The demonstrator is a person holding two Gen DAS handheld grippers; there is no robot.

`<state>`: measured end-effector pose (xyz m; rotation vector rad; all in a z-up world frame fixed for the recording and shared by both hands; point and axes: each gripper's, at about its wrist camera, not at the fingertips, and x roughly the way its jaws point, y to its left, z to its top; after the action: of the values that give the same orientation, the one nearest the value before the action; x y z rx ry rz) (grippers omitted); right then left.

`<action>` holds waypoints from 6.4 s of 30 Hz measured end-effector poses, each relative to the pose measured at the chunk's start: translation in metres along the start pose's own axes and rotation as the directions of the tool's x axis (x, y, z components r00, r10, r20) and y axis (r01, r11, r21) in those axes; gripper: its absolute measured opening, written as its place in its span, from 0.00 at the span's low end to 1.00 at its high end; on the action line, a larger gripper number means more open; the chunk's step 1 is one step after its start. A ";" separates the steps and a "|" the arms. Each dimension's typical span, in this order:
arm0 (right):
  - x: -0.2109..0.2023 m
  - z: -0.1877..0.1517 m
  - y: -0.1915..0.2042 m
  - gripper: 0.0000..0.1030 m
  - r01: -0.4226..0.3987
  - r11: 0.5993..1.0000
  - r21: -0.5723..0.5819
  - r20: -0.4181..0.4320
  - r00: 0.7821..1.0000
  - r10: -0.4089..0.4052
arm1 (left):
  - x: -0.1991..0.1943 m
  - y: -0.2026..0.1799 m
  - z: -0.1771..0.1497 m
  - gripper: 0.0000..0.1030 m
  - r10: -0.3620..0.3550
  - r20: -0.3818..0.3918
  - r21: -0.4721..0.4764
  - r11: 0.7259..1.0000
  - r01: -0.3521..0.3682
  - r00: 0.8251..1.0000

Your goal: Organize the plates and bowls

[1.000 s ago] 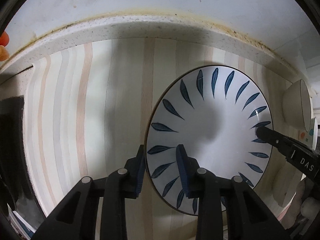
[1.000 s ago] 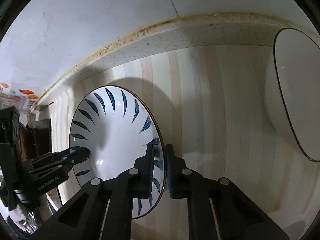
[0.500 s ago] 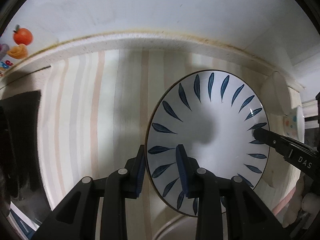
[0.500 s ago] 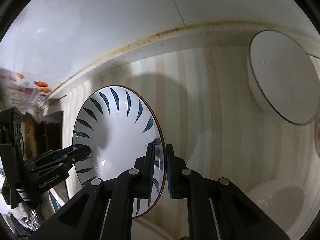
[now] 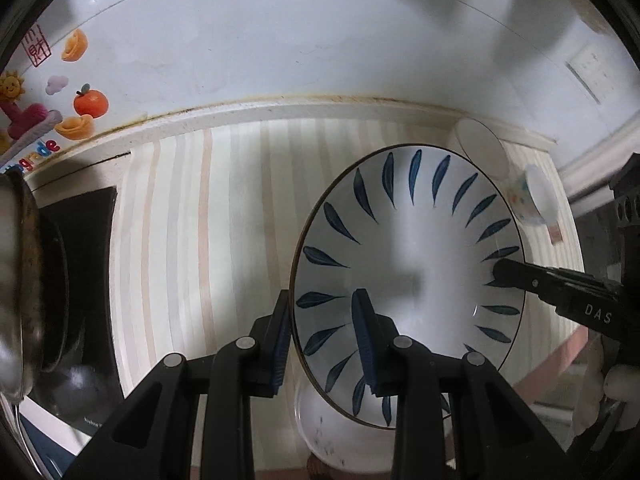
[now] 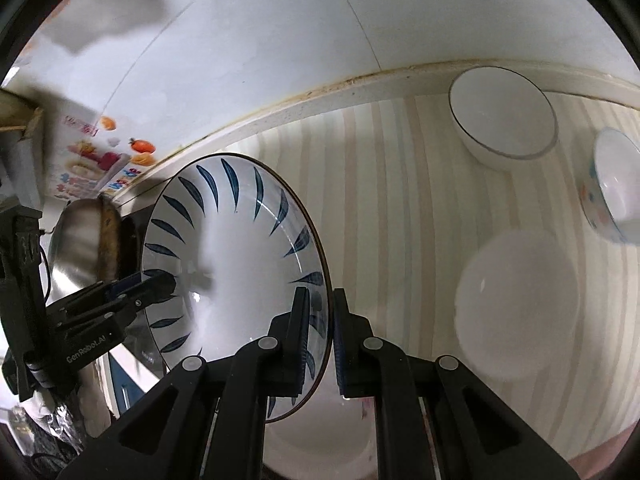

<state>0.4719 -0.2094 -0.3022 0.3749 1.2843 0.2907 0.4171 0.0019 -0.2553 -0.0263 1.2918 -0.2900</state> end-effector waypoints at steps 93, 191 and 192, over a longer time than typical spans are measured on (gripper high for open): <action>-0.131 -0.228 0.088 0.89 0.241 0.970 -0.021 0.182 0.955 -0.233 | -0.118 -0.032 -0.161 0.84 0.079 0.119 0.057 0.995 -0.086 0.990; -0.035 -0.123 -0.231 0.18 0.003 0.989 0.148 -0.127 0.992 0.016 | 0.131 -0.234 -0.058 0.27 -0.064 -0.261 0.063 0.994 0.084 0.963; -0.033 -0.125 -0.232 0.18 0.005 0.989 0.150 -0.130 0.991 0.015 | 0.133 -0.235 -0.058 0.27 -0.062 -0.265 0.065 0.995 0.082 0.962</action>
<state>0.3431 -0.4196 -0.4022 0.4940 1.4392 0.2260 0.3479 -0.2467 -0.3547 0.0305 1.5447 -0.4152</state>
